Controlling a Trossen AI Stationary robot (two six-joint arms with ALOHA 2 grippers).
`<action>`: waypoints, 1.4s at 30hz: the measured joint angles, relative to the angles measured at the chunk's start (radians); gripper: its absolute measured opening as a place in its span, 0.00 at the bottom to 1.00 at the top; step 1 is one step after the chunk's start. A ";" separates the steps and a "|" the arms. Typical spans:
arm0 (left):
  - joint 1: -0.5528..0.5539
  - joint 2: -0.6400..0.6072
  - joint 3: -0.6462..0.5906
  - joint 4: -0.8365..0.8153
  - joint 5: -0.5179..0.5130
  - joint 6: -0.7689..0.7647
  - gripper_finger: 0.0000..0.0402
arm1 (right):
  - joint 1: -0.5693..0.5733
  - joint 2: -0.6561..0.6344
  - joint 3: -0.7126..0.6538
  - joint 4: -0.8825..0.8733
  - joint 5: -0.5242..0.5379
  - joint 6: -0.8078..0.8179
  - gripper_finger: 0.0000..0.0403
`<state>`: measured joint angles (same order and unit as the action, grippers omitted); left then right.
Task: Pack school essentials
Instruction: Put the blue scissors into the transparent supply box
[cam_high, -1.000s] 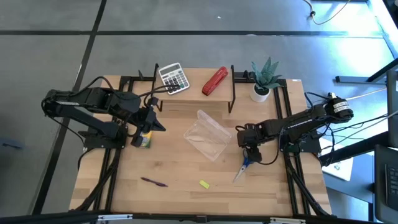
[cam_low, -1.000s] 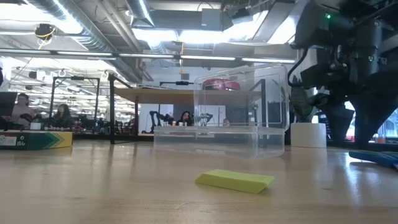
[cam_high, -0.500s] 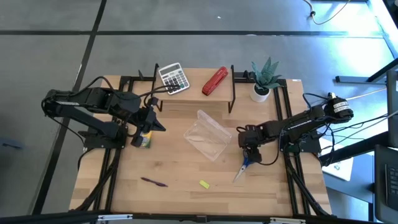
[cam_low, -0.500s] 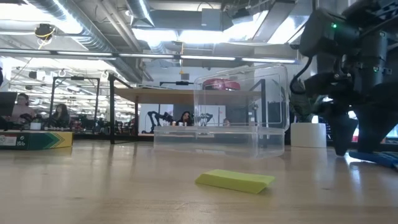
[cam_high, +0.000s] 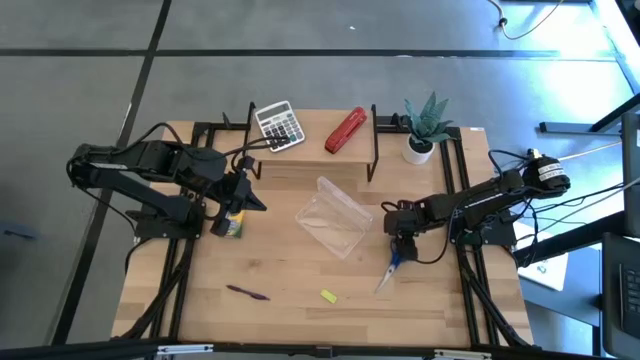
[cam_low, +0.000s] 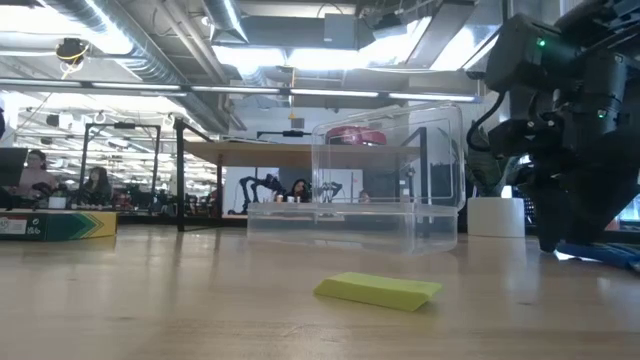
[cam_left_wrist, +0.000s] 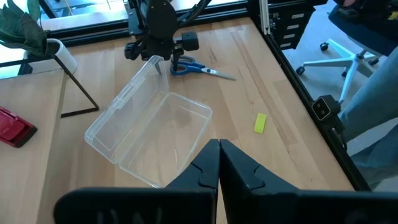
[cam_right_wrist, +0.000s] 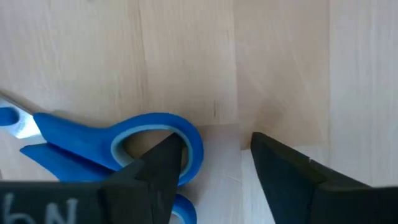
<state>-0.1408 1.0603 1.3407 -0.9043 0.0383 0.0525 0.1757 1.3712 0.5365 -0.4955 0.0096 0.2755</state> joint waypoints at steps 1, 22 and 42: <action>0.000 0.000 0.000 0.000 0.000 0.000 0.00 | 0.000 0.000 0.000 0.000 0.001 -0.001 0.45; 0.000 0.000 0.000 0.000 0.000 0.000 0.00 | -0.001 0.001 -0.001 0.000 -0.040 -0.022 0.08; 0.000 0.000 0.000 0.000 0.000 0.002 0.00 | 0.002 0.008 0.050 -0.043 -0.119 0.036 0.07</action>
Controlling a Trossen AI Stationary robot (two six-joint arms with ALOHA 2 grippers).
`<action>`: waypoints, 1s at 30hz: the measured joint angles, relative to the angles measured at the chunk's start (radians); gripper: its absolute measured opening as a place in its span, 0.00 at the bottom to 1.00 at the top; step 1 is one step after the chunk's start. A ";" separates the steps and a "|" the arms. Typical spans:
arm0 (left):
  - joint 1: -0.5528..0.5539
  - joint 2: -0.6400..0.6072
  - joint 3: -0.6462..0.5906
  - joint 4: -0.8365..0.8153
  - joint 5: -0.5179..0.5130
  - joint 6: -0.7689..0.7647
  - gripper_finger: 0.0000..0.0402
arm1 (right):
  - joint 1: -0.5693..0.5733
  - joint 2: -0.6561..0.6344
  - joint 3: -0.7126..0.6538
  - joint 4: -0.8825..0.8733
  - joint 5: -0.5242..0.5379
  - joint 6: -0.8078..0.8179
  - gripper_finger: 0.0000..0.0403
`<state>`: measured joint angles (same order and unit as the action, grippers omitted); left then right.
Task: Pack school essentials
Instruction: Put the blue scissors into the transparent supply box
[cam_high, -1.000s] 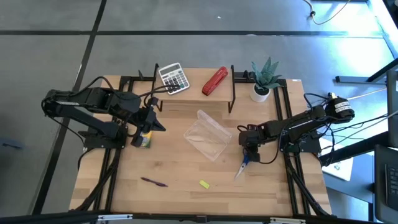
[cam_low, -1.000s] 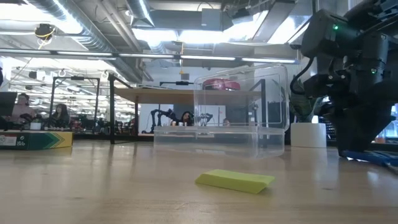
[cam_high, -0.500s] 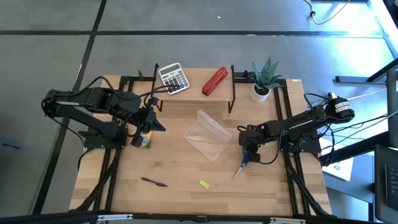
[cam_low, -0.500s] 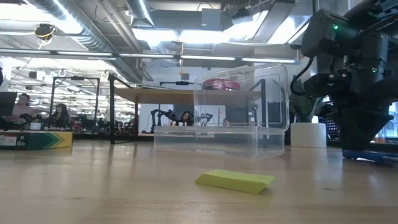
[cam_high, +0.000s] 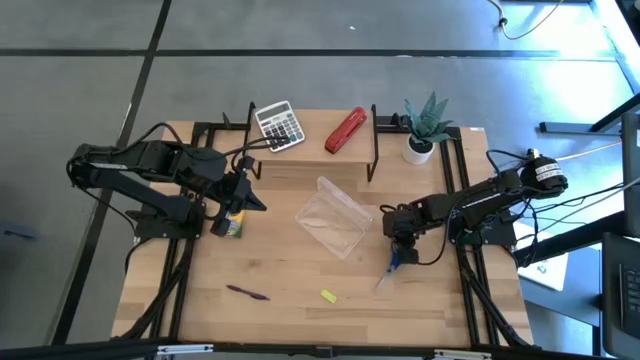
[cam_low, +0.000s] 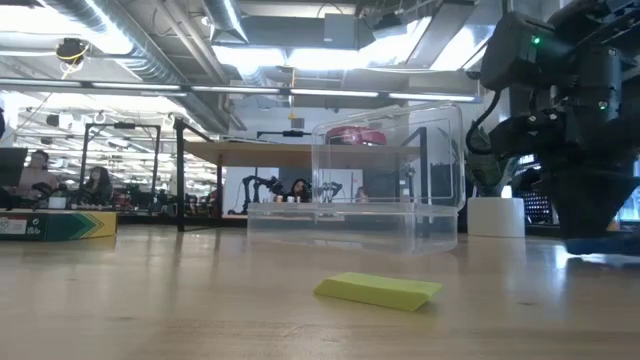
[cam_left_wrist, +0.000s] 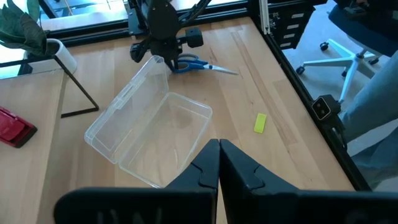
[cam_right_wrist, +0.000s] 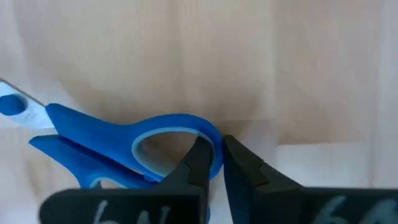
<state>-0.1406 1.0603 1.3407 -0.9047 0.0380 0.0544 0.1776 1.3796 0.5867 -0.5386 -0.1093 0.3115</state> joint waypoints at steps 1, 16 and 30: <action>0.000 0.000 0.000 0.000 0.000 0.000 0.00 | 0.000 0.000 0.003 -0.002 -0.014 0.009 0.07; 0.000 0.009 0.000 -0.001 0.000 0.001 0.00 | 0.002 -0.003 0.034 -0.046 -0.029 0.205 0.07; 0.005 0.146 -0.001 0.000 0.065 0.001 0.00 | 0.082 -0.005 0.245 -0.242 -0.018 0.340 0.07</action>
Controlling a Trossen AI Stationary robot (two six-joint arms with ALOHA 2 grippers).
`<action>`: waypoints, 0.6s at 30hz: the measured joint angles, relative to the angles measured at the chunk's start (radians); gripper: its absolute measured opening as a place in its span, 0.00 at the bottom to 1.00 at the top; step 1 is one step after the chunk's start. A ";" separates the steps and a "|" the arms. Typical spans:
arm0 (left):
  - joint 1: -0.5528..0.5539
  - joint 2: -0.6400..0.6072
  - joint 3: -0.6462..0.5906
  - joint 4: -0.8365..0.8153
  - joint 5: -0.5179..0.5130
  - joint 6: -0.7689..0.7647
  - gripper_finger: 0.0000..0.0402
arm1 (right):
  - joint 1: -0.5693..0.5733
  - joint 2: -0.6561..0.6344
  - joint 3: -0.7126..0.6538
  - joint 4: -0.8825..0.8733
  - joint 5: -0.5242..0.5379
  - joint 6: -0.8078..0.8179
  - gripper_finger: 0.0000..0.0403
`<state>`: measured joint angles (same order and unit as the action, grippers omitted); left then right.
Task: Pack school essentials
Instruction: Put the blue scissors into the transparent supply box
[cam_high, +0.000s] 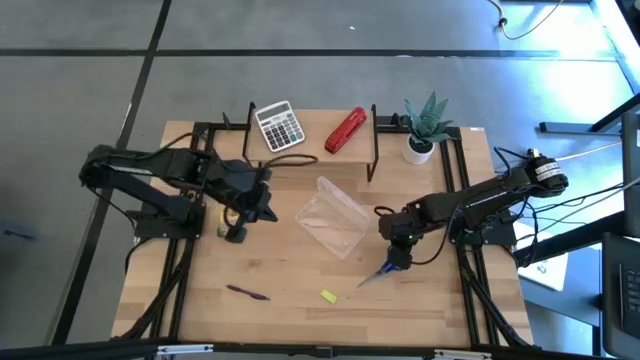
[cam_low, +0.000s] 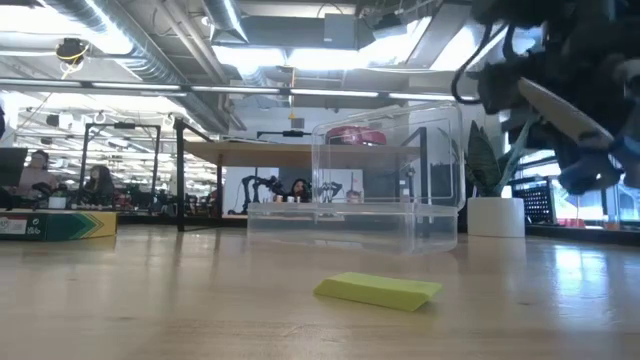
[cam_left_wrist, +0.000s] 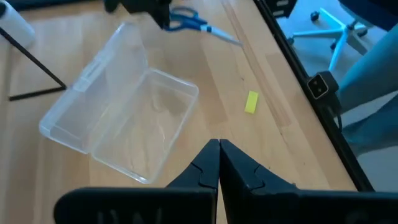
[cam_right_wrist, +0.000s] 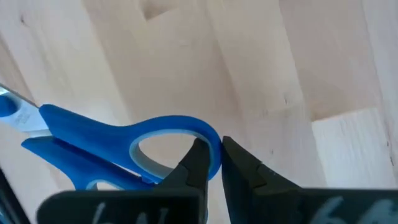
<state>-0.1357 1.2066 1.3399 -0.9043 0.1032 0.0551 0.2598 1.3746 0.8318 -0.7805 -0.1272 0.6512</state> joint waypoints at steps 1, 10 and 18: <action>0.000 0.009 0.000 0.000 0.002 0.000 0.00 | 0.003 0.000 0.016 -0.012 0.000 0.006 0.07; 0.001 0.047 0.000 -0.003 -0.011 -0.027 0.00 | 0.012 0.000 0.157 -0.104 0.047 0.203 0.07; 0.000 0.026 0.000 -0.006 -0.014 -0.027 0.00 | 0.015 0.004 0.229 -0.090 0.066 0.504 0.07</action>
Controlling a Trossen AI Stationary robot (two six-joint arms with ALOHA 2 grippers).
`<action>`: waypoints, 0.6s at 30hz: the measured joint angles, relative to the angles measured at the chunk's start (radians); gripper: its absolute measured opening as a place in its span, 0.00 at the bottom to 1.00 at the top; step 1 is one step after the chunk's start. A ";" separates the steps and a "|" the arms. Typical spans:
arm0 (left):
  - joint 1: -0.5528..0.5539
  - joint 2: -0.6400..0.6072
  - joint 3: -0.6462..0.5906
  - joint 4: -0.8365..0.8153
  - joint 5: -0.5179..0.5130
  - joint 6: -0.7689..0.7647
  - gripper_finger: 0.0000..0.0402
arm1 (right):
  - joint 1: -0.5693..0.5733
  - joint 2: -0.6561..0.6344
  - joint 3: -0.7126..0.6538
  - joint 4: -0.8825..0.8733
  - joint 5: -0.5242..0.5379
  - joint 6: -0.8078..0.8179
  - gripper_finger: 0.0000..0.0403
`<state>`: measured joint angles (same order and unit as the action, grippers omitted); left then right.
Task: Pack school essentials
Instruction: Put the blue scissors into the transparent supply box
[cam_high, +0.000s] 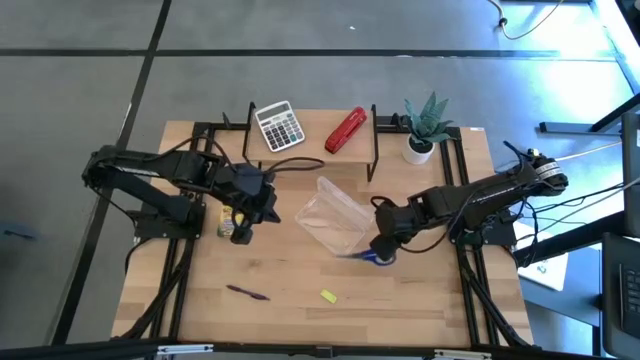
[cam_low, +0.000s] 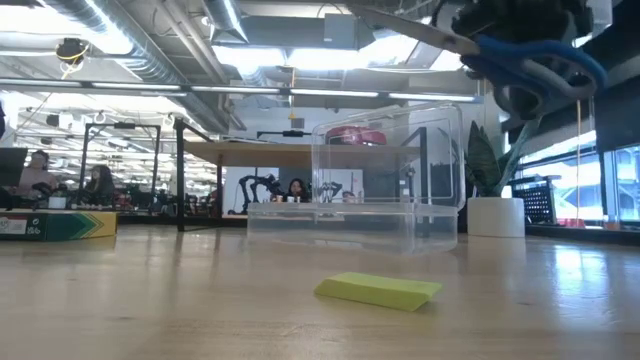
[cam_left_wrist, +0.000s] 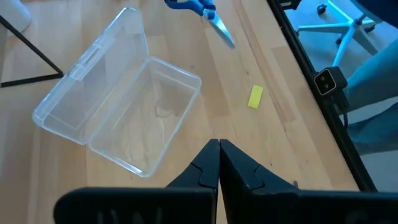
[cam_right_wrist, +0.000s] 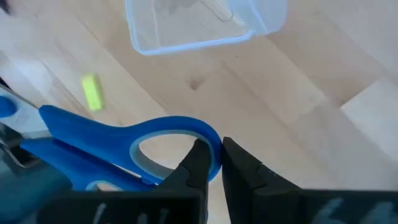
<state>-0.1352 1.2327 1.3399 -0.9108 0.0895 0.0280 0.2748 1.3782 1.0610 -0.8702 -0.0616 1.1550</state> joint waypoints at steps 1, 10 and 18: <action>0.000 0.000 0.000 -0.001 0.000 0.000 0.00 | 0.004 0.003 0.002 0.009 0.002 0.026 0.07; 0.000 0.003 0.000 -0.050 -0.002 0.007 0.00 | 0.009 0.067 0.004 0.144 0.054 0.135 0.06; 0.000 0.003 0.000 -0.051 -0.002 0.008 0.00 | -0.041 0.123 0.004 0.228 0.108 0.139 0.06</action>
<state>-0.1352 1.2354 1.3403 -0.9619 0.0870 0.0360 0.2339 1.5016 1.0653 -0.6418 0.0466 1.2937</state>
